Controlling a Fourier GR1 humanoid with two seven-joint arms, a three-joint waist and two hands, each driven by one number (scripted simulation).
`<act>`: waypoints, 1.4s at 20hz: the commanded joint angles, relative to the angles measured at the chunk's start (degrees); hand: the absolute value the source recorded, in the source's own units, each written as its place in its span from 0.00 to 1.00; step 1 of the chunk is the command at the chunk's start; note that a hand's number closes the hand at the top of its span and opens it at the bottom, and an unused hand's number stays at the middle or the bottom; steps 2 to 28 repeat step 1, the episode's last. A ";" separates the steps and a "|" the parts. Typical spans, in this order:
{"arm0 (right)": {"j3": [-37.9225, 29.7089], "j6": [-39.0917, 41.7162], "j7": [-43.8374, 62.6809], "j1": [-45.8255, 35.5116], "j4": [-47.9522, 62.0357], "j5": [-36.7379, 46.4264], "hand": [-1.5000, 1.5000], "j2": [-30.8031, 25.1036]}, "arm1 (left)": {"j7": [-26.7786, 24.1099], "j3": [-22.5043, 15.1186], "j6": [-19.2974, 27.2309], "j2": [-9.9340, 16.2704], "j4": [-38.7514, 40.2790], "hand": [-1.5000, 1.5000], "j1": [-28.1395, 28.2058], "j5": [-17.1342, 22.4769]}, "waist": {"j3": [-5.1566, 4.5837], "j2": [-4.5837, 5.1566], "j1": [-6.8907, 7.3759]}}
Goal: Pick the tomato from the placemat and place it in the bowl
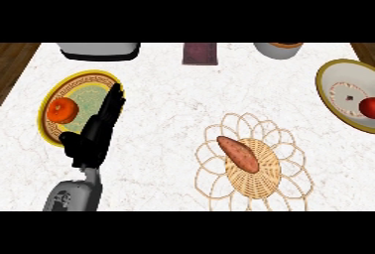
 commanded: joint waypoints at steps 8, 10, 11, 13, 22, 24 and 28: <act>0.45 5.18 -7.90 3.82 -1.10 -0.08 0.00 0.93 | -0.77 0.90 -0.72 0.44 0.57 0.50 -0.06 0.94 | 0.02 0.00 -0.11; 0.45 5.18 -7.90 3.82 -1.10 -0.08 0.00 0.93 | -0.77 0.90 -0.72 0.44 0.57 0.50 -0.06 0.94 | 0.02 0.00 -0.11; 0.45 5.18 -7.90 3.82 -1.10 -0.08 0.00 0.93 | -0.77 0.90 -0.72 0.44 0.57 0.50 -0.06 0.94 | 0.02 0.00 -0.11; 0.45 5.18 -7.90 3.82 -1.10 -0.08 0.00 0.93 | -0.77 0.90 -0.72 0.44 0.57 0.50 -0.06 0.94 | 0.02 0.00 -0.11; 0.45 5.18 -7.90 3.82 -1.10 -0.08 0.00 0.93 | -0.77 0.90 -0.72 0.44 0.57 0.50 -0.06 0.94 | 0.02 0.00 -0.11; 0.45 5.18 -7.90 3.82 -1.10 -0.08 0.00 0.93 | -0.77 0.90 -0.72 0.44 0.57 0.50 -0.06 0.94 | 0.02 0.00 -0.11; 0.45 5.18 -7.90 3.82 -1.10 -0.08 0.00 0.93 | -0.77 0.90 -0.72 0.44 0.57 0.50 -0.06 0.94 | 0.02 0.00 -0.11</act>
